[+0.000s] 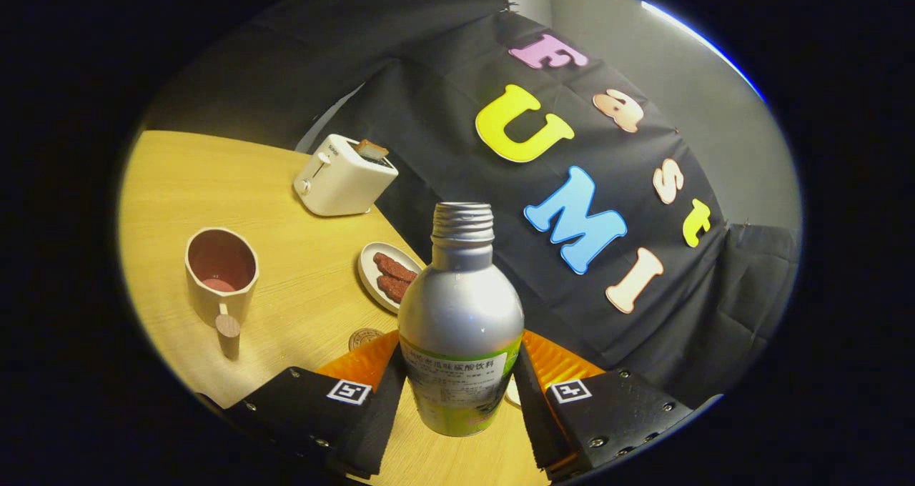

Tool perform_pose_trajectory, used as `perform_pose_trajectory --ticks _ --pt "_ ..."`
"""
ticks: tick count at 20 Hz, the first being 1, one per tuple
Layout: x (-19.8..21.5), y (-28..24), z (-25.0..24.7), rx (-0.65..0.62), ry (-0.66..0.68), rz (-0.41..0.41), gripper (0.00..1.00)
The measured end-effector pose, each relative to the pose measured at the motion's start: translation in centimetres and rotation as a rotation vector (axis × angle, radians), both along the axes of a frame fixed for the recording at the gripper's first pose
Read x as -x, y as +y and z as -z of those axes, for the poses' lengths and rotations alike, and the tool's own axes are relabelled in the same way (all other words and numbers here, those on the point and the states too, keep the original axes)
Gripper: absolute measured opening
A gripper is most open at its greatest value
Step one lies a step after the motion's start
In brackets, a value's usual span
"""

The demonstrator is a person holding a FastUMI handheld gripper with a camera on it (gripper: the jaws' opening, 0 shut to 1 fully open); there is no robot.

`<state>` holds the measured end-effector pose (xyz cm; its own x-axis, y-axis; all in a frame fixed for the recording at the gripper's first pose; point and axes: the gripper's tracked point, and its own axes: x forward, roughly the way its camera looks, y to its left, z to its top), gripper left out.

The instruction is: Take the bottle from table, then pour the juice into the cup, finally place the bottle on the coaster

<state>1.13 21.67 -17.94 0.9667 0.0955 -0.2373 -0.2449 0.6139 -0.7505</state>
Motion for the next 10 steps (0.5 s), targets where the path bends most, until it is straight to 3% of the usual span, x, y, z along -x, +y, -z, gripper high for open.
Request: perform_pose_trajectory --ticks 10 --pt "0.1 2.4 3.9 0.268 0.048 -0.067 0.76"
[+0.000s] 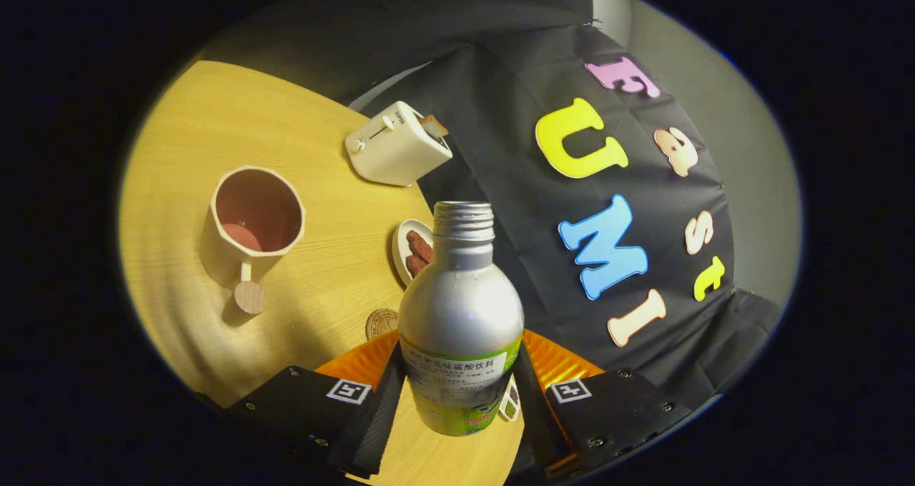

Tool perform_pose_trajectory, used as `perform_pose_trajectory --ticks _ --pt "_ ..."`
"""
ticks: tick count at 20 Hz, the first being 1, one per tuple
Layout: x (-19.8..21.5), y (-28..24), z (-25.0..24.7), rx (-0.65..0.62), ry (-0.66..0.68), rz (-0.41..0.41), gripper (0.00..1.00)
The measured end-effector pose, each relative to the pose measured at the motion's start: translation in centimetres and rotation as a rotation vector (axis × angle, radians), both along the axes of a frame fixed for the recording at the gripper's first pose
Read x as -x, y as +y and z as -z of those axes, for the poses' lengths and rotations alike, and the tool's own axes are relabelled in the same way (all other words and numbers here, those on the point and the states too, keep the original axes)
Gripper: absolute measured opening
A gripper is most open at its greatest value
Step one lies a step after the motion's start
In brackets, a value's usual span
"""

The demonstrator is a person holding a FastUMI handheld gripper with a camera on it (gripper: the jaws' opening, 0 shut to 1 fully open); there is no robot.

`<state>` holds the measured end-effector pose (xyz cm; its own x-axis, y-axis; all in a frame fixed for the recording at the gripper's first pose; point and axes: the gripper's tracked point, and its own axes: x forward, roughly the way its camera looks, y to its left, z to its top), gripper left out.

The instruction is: Take the bottle from table, then pour the juice into the cup, finally place the bottle on the coaster

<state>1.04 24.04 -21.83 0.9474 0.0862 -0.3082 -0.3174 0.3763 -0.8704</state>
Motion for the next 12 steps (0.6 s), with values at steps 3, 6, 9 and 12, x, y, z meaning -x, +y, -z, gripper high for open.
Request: perform_pose_trajectory --ticks 3,6,9,12 --pt "0.1 0.5 0.7 0.069 0.003 -0.02 0.76" --pt "0.0 1.1 1.2 0.122 0.009 -0.047 0.76" --pt "-0.2 1.6 1.8 0.176 0.008 -0.07 0.76" --pt "-0.1 1.9 2.2 0.221 0.005 -0.093 0.76"
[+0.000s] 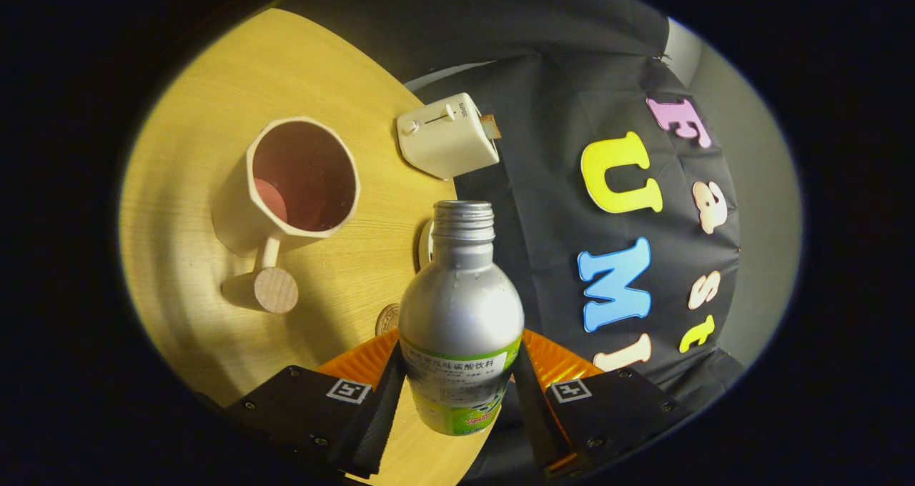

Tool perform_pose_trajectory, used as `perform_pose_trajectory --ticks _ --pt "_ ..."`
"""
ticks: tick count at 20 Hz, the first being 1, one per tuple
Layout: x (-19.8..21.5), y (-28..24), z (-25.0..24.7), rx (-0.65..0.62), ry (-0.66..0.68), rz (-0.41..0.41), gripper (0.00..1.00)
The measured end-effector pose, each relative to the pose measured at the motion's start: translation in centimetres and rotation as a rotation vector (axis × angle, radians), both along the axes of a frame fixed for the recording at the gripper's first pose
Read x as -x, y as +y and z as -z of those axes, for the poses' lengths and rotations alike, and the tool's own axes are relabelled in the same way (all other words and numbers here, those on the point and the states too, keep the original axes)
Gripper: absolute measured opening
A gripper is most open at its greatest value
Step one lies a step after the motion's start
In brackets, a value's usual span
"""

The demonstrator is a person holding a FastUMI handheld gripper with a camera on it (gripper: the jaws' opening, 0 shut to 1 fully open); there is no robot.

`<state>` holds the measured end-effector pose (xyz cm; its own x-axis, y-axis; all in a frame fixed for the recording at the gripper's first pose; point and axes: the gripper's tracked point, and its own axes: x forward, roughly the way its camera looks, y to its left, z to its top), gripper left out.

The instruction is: Take the bottle from table, then pour the juice into the cup, finally place the bottle on the coaster

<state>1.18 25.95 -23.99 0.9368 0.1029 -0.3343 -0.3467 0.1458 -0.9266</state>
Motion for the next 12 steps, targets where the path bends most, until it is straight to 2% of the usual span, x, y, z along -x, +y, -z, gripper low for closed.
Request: perform_pose_trajectory --ticks 12 --pt "-1.0 1.2 -0.2 0.191 -0.037 -0.115 0.76"
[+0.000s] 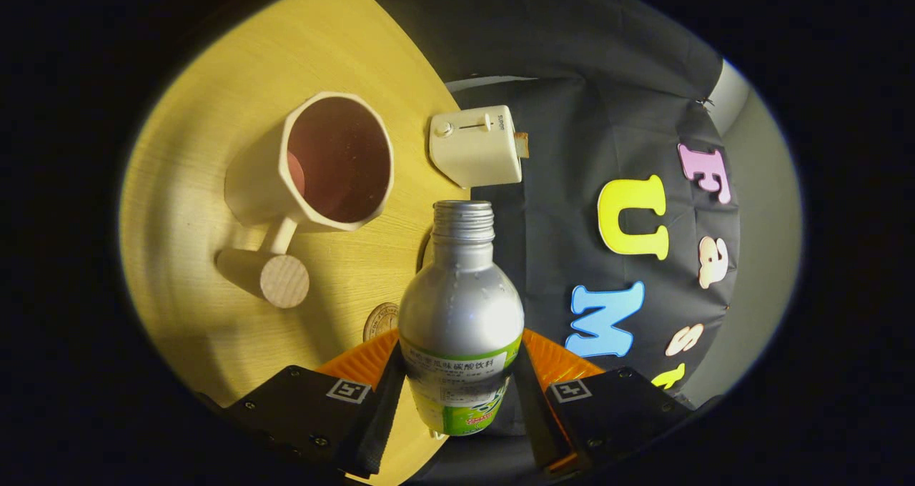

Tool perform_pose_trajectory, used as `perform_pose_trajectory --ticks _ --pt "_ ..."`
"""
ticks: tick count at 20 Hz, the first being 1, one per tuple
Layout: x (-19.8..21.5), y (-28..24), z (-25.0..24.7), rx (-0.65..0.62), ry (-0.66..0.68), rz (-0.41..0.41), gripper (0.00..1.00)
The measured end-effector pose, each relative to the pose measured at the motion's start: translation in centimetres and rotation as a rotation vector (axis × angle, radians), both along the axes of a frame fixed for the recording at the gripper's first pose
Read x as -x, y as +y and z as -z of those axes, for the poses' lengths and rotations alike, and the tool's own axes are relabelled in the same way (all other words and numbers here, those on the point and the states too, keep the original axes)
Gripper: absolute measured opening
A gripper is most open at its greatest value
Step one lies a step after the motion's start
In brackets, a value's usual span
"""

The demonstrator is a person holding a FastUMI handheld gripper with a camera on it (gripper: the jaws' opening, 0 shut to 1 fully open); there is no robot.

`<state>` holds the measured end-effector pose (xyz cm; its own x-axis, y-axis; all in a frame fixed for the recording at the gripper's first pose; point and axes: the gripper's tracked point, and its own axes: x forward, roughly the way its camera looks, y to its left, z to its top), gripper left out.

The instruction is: Take the bottle from table, then pour the juice into the cup, finally place the bottle on the coaster

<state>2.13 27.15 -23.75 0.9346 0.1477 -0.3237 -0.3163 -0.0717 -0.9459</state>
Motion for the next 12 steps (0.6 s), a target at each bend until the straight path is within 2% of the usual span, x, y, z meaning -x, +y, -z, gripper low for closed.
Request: perform_pose_trajectory --ticks 12 --pt "0.0 1.7 -1.8 0.129 -0.068 -0.134 0.76"
